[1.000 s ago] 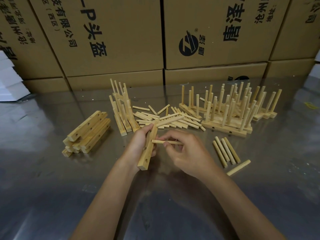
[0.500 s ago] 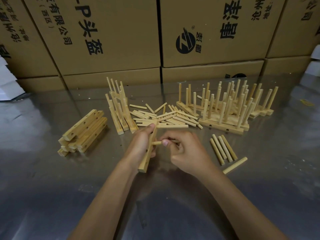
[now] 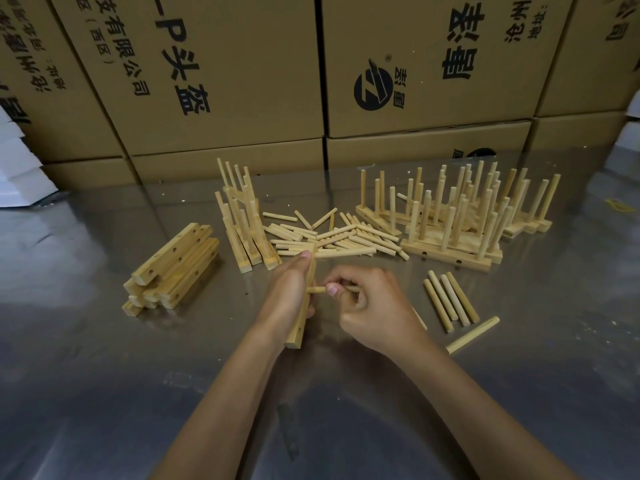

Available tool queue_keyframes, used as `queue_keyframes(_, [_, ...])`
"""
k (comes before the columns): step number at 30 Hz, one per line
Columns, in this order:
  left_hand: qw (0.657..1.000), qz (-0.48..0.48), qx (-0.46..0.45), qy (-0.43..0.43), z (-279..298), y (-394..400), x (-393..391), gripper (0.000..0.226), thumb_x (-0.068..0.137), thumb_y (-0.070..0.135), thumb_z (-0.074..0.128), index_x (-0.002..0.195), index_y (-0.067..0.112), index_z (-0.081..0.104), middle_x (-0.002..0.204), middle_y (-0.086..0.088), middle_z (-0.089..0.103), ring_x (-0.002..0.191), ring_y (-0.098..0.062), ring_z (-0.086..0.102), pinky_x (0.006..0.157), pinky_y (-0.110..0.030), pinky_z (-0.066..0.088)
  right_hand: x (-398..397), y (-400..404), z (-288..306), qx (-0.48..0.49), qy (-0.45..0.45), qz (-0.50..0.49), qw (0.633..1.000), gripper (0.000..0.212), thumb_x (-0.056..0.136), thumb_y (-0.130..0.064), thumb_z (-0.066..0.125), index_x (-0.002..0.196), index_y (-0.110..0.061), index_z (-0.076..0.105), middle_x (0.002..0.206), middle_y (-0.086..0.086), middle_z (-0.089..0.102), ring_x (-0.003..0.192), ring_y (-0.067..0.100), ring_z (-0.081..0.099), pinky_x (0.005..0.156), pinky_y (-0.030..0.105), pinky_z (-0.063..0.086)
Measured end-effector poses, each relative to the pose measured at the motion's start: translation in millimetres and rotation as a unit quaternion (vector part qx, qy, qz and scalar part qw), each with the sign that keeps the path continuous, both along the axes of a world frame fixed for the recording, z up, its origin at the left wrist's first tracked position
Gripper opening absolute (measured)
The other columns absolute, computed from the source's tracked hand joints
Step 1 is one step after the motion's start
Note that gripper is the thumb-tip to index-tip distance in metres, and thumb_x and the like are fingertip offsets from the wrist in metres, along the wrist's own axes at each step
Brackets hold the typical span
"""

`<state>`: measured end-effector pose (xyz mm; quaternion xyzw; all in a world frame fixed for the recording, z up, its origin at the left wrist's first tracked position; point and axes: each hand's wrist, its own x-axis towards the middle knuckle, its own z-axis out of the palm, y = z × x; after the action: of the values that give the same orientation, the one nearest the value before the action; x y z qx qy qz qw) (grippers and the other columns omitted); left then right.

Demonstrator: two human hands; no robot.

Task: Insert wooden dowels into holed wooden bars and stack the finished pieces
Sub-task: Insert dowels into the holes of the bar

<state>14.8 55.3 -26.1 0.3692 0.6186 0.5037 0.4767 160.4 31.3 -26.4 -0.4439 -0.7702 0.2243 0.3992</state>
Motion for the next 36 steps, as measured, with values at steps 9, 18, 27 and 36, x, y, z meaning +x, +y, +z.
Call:
queue_keyframes(9, [0.999,0.014,0.038,0.013,1,1,3,0.043,0.104,0.04,0.044,0.137,0.016,0.058,0.141,-0.015,0.057,0.133,-0.034,0.05,0.114,-0.052,0.037,6,4,13,0.026,0.048,-0.06,0.997,0.009,0.09,-0.024,0.063,0.091,-0.03,0.069,0.091,-0.022,0.064,0.1,0.007,0.055,0.091,0.034,0.043])
queue_keyframes(18, [0.988,0.123,-0.031,-0.085,-1,10,-24,0.039,0.102,0.043,0.046,0.126,0.018,0.062,0.099,-0.004,0.062,0.075,-0.018,0.053,0.055,-0.03,0.039,62,16,20,-0.171,-0.312,-0.21,0.911,0.009,0.08,-0.036,0.062,0.081,-0.028,0.065,0.1,-0.005,0.059,0.117,0.022,0.044,0.087,0.036,0.031])
queue_keyframes(27, [0.982,0.11,-0.017,-0.15,3,3,-24,0.028,0.102,0.036,0.048,0.112,0.015,0.063,0.073,0.0,0.053,0.059,-0.015,0.047,0.05,-0.027,0.037,26,-1,27,-0.207,-0.005,0.042,0.977,0.009,0.089,-0.015,0.064,0.084,-0.021,0.068,0.077,-0.003,0.069,0.075,0.013,0.062,0.072,0.033,0.049])
queue_keyframes(36, [0.974,0.096,-0.014,-0.203,6,1,-24,0.026,0.1,0.037,0.05,0.099,0.014,0.064,0.057,0.003,0.046,0.041,-0.011,0.041,0.036,-0.021,0.035,-6,-14,11,-0.041,-0.013,0.102,0.994,0.019,0.092,-0.015,0.061,0.098,-0.028,0.074,0.082,-0.019,0.06,0.08,0.001,0.051,0.067,0.015,0.035])
